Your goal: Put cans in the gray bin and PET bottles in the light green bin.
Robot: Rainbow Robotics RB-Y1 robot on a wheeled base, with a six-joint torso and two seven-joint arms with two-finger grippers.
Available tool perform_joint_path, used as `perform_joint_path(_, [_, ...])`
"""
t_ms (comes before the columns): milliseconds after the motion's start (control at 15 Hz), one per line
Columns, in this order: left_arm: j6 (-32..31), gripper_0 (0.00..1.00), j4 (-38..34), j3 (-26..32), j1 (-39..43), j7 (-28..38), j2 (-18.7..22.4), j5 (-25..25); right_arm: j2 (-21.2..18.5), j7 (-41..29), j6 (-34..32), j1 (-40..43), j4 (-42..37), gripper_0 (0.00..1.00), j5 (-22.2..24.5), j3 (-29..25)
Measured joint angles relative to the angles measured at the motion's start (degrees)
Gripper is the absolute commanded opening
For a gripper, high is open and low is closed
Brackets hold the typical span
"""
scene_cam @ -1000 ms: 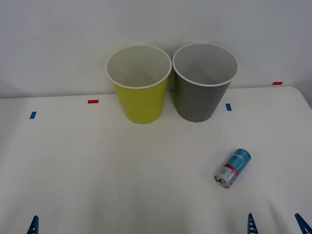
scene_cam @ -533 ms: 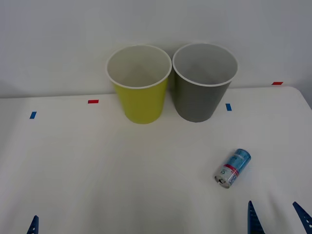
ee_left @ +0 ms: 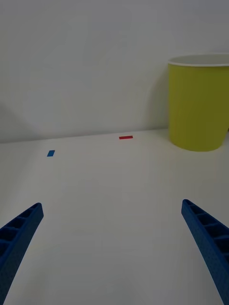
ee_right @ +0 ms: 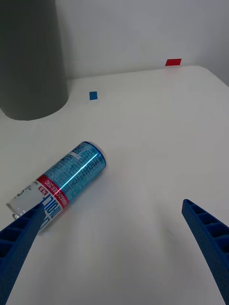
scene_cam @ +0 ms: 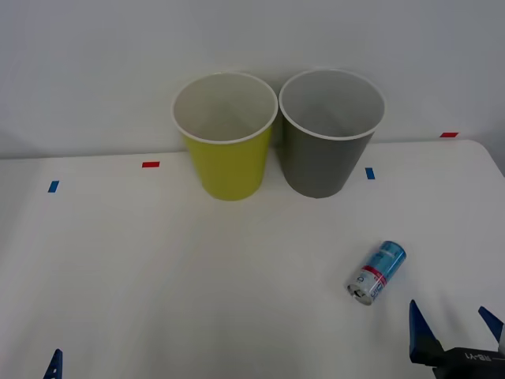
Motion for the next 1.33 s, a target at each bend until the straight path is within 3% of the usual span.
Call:
perform_joint_path(333, [0.00, 1.00, 0.00, 0.00, 0.00, 0.00, 0.00, 0.00, 2.97, -0.84, 16.40, -5.22, -6.41, 1.00, 1.29, -2.71])
perform_joint_path(533, [0.00, 1.00, 0.00, 0.00, 0.00, 0.00, 0.00, 0.00, 1.51, -3.39, 21.69, -8.09, -7.72, 1.00, 1.85, -3.57])
perform_joint_path(733, [0.00, 1.00, 0.00, 0.00, 0.00, 0.00, 0.00, 0.00, -1.06, -9.34, 28.34, -10.32, -9.20, 1.00, 2.56, -4.34])
perform_joint_path(1000, [0.00, 1.00, 0.00, 0.00, 0.00, 0.00, 0.00, 0.00, -2.76, -20.44, 44.75, -15.69, -13.46, 1.00, 4.41, -6.04])
perform_joint_path(1333, [0.00, 1.00, -0.01, 0.00, 0.00, 0.00, 0.00, 0.00, -8.46, -33.96, 57.11, -24.16, -14.69, 1.00, 4.72, -6.47])
